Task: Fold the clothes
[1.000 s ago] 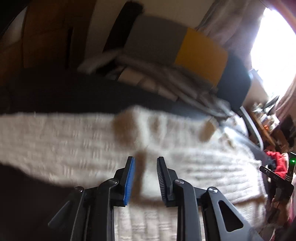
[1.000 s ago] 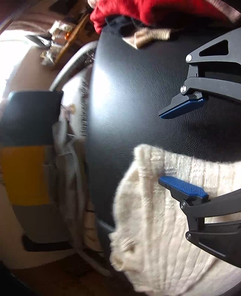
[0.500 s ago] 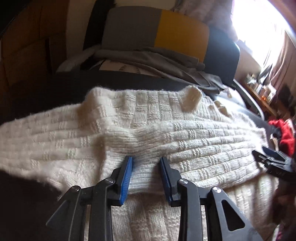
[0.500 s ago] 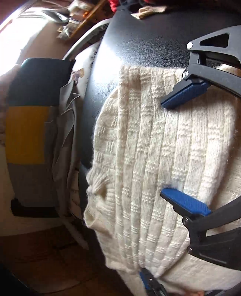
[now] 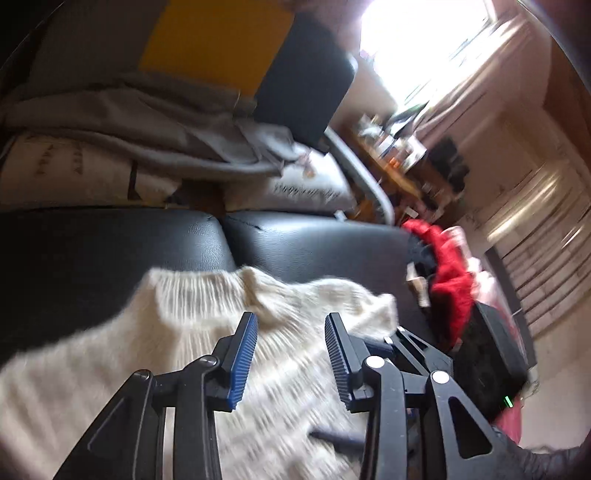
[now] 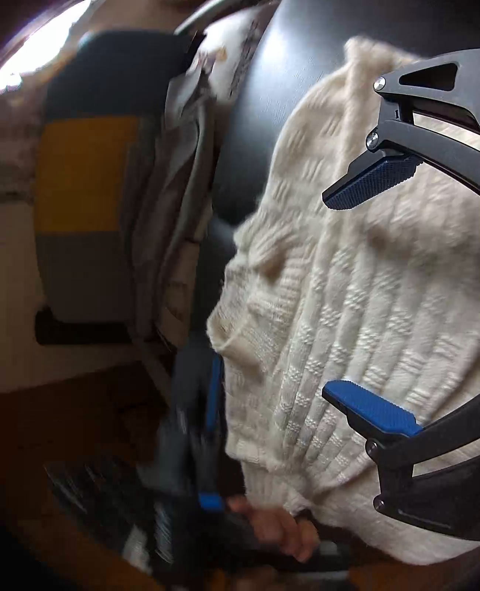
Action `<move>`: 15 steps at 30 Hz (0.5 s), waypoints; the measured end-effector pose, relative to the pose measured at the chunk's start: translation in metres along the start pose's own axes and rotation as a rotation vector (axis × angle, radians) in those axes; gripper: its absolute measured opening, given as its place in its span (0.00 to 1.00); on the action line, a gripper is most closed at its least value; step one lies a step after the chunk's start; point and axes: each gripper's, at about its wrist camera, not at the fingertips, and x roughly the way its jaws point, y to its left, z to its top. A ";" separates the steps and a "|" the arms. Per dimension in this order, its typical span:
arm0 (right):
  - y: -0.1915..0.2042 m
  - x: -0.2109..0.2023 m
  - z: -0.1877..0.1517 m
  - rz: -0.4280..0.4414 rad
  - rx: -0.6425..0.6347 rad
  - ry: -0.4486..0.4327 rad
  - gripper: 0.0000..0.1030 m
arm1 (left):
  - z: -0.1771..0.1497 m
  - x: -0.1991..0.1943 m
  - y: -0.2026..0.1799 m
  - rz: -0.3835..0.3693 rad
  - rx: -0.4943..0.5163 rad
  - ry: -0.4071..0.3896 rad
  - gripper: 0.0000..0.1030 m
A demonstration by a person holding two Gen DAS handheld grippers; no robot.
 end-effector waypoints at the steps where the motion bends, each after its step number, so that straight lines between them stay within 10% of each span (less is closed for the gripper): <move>1: 0.003 0.003 -0.004 0.013 0.011 0.019 0.93 | 0.007 0.013 0.006 0.006 -0.016 0.027 0.37; 11: -0.026 0.000 -0.018 0.198 0.180 -0.038 0.99 | 0.017 0.066 0.018 -0.169 0.003 0.258 0.36; 15: -0.024 -0.003 -0.019 0.204 0.178 -0.040 1.00 | 0.022 0.074 -0.007 -0.209 0.099 0.234 0.17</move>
